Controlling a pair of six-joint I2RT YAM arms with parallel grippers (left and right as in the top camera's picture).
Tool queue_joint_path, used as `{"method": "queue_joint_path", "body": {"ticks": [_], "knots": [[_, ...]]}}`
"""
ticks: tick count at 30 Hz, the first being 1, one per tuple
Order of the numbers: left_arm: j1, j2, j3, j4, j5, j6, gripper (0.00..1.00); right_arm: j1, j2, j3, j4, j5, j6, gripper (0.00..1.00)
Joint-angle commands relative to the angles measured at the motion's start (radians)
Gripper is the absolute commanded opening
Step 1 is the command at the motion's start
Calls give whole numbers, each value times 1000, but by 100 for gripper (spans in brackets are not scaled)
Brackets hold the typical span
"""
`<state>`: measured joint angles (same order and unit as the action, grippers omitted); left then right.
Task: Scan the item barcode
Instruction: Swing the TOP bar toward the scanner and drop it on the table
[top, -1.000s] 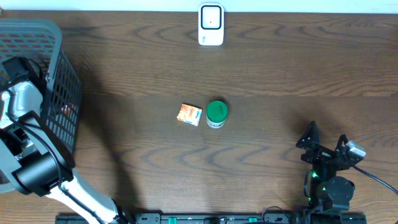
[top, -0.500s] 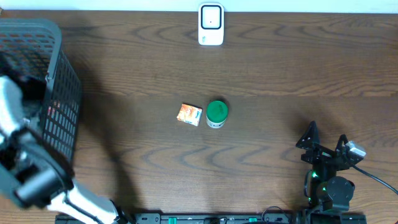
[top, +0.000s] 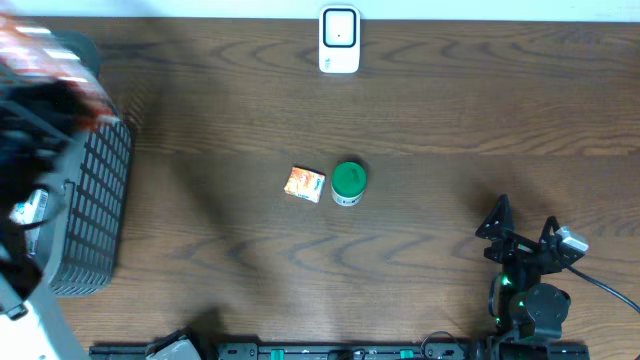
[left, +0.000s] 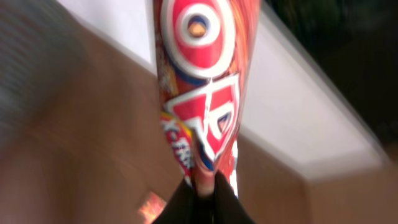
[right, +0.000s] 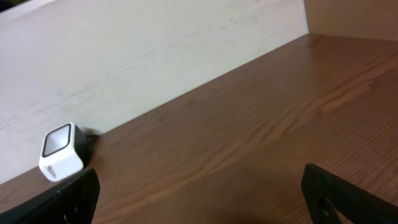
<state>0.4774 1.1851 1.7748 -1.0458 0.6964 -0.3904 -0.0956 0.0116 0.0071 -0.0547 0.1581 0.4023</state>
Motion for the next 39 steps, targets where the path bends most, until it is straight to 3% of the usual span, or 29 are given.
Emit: {"method": "queue_joint_path", "body": {"ticks": [1, 4, 8, 12, 16, 21, 24, 29, 34, 36, 37, 39], "knots": [[-266, 30, -54, -166, 37, 314, 7, 8, -6, -2, -2, 9, 9, 99], [-455, 30, -142, -219, -48, 494, 7, 8, -6, -2, -2, 9, 9, 99], [-650, 31, -317, -170, -54, 648, 7, 8, -6, -2, -2, 9, 9, 99], [-805, 45, -485, -24, -20, 671, 7, 8, -6, -2, -2, 9, 9, 99], [-905, 97, -600, 158, 229, 647, 7, 8, -6, -2, -2, 9, 9, 99], [-934, 239, -632, 348, 614, 476, 7, 8, -6, -2, -2, 9, 9, 99], [-935, 331, -632, 432, 763, 353, 7, 8, -6, -2, -2, 9, 9, 99], [-935, 455, -632, 457, 781, 169, 7, 8, -6, -2, -2, 9, 9, 99], [-935, 530, -632, 457, 781, -125, 9, 8, -6, -2, -2, 9, 9, 99], [-935, 538, -632, 457, 781, -266, 53, 8, -6, -2, -2, 9, 9, 99], [-935, 537, -632, 457, 781, -324, 61, 8, -6, -2, -2, 9, 9, 99], [-934, 536, -632, 458, 781, -398, 67, 8, -6, -2, -2, 9, 9, 99]]}}
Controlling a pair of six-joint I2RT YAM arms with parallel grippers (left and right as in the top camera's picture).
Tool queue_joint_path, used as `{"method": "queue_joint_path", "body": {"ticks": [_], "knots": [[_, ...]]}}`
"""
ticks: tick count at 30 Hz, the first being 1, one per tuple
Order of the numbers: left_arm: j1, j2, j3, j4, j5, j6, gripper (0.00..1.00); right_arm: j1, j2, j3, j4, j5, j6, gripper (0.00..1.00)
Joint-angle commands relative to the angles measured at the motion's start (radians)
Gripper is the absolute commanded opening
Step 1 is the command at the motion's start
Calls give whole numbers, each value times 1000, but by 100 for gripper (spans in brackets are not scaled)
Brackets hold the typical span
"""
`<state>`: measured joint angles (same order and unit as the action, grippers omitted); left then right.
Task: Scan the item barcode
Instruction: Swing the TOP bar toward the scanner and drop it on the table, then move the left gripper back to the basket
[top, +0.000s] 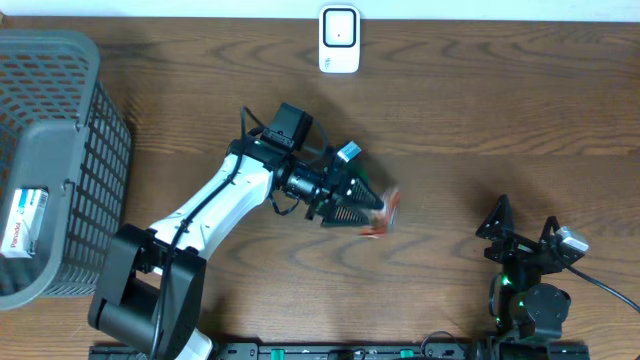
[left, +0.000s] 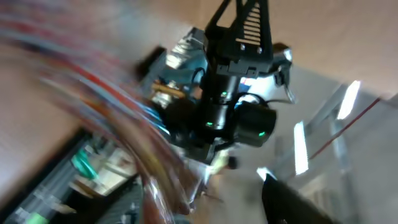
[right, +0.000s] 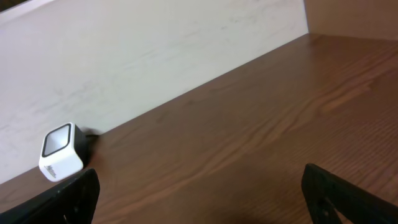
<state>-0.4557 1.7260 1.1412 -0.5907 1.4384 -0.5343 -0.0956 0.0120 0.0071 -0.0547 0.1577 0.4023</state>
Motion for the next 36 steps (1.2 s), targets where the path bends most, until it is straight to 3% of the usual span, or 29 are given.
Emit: {"method": "queue_joint_path", "body": {"ticks": [1, 8, 11, 13, 19, 26, 30, 36], "knots": [[-1, -5, 2, 3, 39, -268, 68, 8, -6, -2, -2, 10, 9, 99], [-1, -11, 2, 31, 47, -283, 68, 8, -6, -2, -2, 10, 9, 99], [-1, -23, 2, 108, 47, -283, 82, 8, -6, -2, -2, 10, 9, 99], [-1, -39, 2, 187, 46, -283, 83, 8, -6, -2, -2, 10, 9, 99], [1, -125, 5, 587, 42, -303, 84, 8, -6, -2, -2, 10, 9, 99], [10, -261, 49, 1186, 18, -653, 84, 8, -6, -2, -2, 10, 9, 99], [113, -308, 113, 1439, 7, -782, 84, 8, -6, -2, -2, 10, 9, 99], [420, -320, 169, 1376, -70, -790, 84, 8, -6, -2, -2, 10, 9, 99]]}}
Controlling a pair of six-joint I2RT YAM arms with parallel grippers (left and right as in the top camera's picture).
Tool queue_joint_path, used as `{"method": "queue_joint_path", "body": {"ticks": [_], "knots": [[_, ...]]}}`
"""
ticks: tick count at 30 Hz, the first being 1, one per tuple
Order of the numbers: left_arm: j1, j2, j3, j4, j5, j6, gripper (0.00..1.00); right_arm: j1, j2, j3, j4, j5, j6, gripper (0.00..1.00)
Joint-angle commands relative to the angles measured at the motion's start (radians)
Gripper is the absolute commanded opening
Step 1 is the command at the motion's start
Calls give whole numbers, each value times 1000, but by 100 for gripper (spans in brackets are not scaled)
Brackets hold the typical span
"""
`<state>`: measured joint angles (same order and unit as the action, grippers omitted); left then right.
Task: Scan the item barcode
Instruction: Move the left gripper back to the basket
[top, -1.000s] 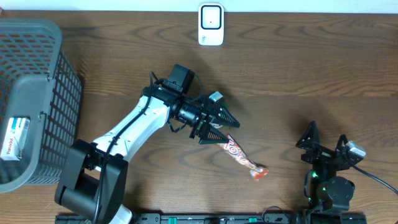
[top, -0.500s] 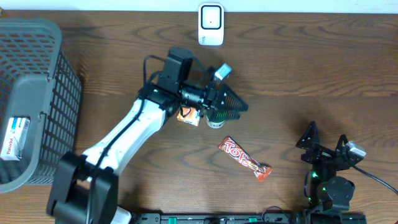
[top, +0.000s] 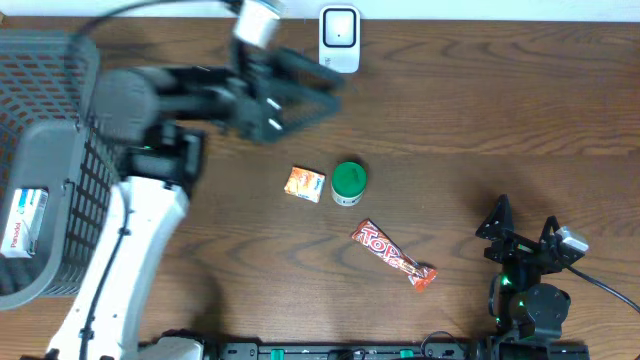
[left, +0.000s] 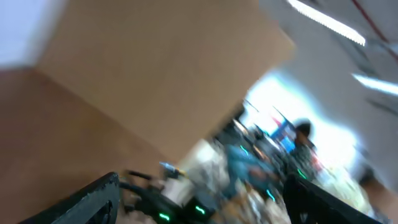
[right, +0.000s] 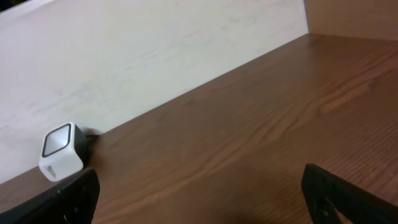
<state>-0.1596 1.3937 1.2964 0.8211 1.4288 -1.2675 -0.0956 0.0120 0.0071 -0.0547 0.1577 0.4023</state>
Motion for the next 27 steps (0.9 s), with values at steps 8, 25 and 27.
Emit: {"method": "queue_joint_path", "body": {"ticks": [8, 25, 27], "knots": [[448, 11, 13, -192, -201, -44, 84, 8, -6, -2, -2, 10, 9, 99], [818, -11, 103, -965, -651, 270, 84, 8, -6, -2, -2, 10, 9, 99], [818, -25, 109, -1096, -777, 364, 84, 8, -6, -2, -2, 10, 9, 99]]}}
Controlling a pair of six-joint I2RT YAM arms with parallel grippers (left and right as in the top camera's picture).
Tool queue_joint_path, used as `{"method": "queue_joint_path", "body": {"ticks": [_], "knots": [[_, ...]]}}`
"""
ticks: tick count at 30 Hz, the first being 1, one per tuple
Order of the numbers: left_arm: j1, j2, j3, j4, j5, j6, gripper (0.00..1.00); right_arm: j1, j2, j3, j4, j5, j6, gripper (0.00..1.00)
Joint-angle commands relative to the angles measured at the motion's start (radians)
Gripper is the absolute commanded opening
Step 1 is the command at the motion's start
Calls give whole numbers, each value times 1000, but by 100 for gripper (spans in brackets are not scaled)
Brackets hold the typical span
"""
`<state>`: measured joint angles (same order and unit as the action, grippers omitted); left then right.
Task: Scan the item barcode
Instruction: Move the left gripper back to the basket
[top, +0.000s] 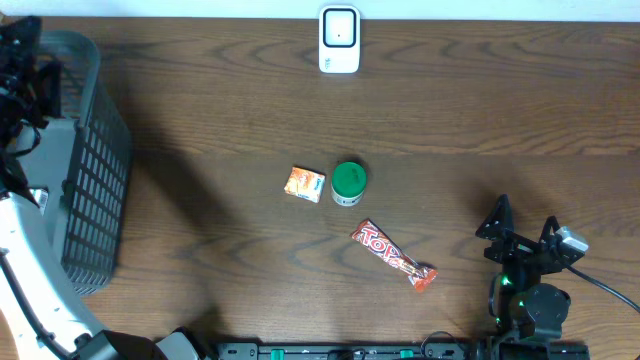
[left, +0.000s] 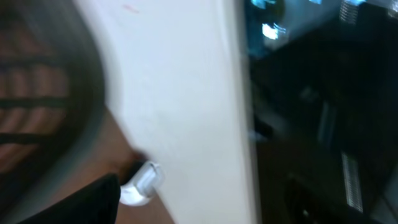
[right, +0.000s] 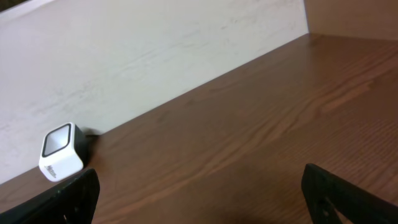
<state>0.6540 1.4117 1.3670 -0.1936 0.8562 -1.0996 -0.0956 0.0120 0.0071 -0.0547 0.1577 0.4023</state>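
Observation:
The white scanner stands at the table's back edge and also shows as the scanner in the right wrist view. A red candy bar lies flat on the table, in front of a green can and a small orange box. My left gripper hovers at the far left over the grey basket. Its blurred wrist view shows dark fingers set wide apart, open, with nothing between them. My right gripper rests open at the front right, away from all items.
The basket's rim fills the left of the left wrist view, with the white wall beyond. A white wall borders the table's back edge. Bare brown tabletop lies between scanner, items and right arm.
My left arm was over the back of the table near the scanner; now it is at the far left over the basket, still open. Candy bar, can, box and right arm are unmoved.
My left gripper was shut on the red candy bar over the basket. Then it held the bar low over mid-table, right of the can. Then the bar lay on the table and the gripper was open near the scanner. Now the gripper is over the basket.

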Motion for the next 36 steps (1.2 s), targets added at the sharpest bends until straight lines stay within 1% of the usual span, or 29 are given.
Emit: {"method": "queue_joint_path", "body": {"ticks": [1, 5, 8, 10, 12, 13, 14, 16, 18, 19, 22, 24, 27, 29, 31, 33, 36], "knots": [[4, -49, 39, -137, -272, 232, 84, 8, -6, -2, -2, 10, 9, 99], [4, -60, 39, -320, -548, 362, 84, 8, -6, -2, -2, 10, 9, 99], [4, -59, 39, -409, -718, 400, 85, 8, -6, -2, -2, 10, 9, 99], [4, -59, 39, -444, -796, 420, 85, 8, -6, -2, -2, 10, 9, 99], [4, -59, 39, -462, -844, 435, 85, 8, -6, -2, -2, 10, 9, 99], [4, -59, 39, -470, -862, 438, 90, 8, -6, -2, -2, 10, 9, 99], [4, -59, 39, -475, -881, 439, 92, 8, -6, -2, -2, 10, 9, 99], [4, -59, 38, -483, -937, 466, 93, 8, -6, -2, -2, 10, 9, 99], [4, -56, 36, -498, -1020, 491, 93, 8, -6, -2, -2, 10, 9, 99], [4, -52, 36, -512, -1075, 500, 95, 8, -6, -2, -2, 10, 9, 99], [4, -34, 35, -560, -1215, 505, 97, 8, -6, -2, -2, 10, 9, 99], [4, -23, 35, -578, -1245, 509, 97, 8, -6, -2, -2, 10, 9, 99], [4, 7, 30, -570, -1242, 585, 98, 8, -6, -2, -2, 9, 9, 99], [4, 35, 30, -537, -1202, 709, 97, 8, -6, -2, -2, 10, 9, 99], [4, 69, 30, -510, -1149, 882, 97, 8, -6, -2, -2, 9, 9, 99], [4, 100, 30, -504, -1133, 998, 97, 8, -6, -2, -2, 10, 9, 99], [5, 148, 30, -509, -1134, 1115, 97, 8, -6, -2, -2, 10, 9, 99]]}}
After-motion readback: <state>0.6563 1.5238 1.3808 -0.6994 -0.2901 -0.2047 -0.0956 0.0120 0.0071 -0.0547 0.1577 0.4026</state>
